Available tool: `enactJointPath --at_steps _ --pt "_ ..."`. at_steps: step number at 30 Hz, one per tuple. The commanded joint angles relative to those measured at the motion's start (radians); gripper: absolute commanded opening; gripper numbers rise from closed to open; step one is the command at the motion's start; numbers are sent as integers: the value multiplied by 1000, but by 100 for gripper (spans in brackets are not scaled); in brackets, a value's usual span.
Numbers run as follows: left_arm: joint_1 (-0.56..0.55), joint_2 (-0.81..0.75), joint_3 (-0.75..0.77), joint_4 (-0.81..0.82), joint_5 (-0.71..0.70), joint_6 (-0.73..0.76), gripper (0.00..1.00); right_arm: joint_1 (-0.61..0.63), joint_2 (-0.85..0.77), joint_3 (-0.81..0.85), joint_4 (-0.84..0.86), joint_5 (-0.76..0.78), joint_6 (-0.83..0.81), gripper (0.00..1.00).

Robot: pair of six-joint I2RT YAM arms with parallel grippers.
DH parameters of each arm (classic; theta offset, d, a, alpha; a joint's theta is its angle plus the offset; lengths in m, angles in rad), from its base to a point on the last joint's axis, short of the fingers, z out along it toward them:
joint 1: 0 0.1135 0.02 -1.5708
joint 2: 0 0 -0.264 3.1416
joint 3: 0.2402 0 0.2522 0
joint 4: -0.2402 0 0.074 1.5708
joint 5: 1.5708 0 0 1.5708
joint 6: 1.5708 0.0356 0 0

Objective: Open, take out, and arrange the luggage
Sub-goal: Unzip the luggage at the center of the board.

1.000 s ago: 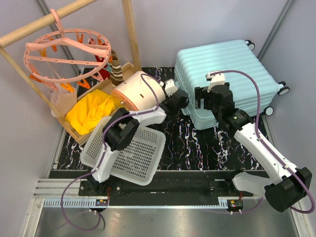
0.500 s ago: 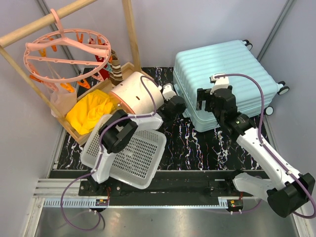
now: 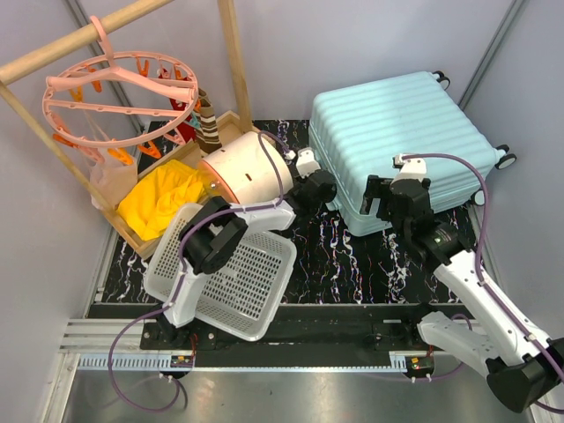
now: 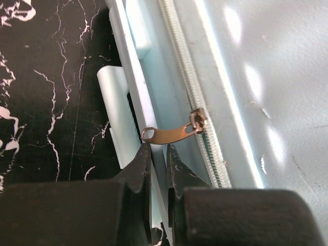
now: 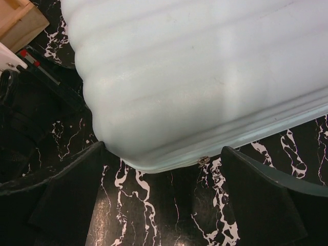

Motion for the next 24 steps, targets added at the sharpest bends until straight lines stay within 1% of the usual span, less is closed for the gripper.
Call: enactJointPath --at_steps 1,3,7,10,14,18,24 --pt "-52 33 94 -7 130 153 0 -3 -23 -17 -82 72 26 98" --pt "-53 38 144 -32 129 195 0 -3 -26 -18 -82 64 34 98" --pt "-65 15 161 -28 120 258 0 -3 -43 -14 -84 64 49 100" --pt "-78 -8 135 -12 102 275 0 -3 -55 -1 -90 53 61 100" --pt "-105 -70 36 40 57 327 0 -3 -72 5 -86 13 96 100" --pt "-137 -96 -4 55 37 360 0 -4 -84 -8 -70 6 124 100" --pt "-193 -110 -43 60 2 400 0 -4 -112 -47 -69 116 138 100"
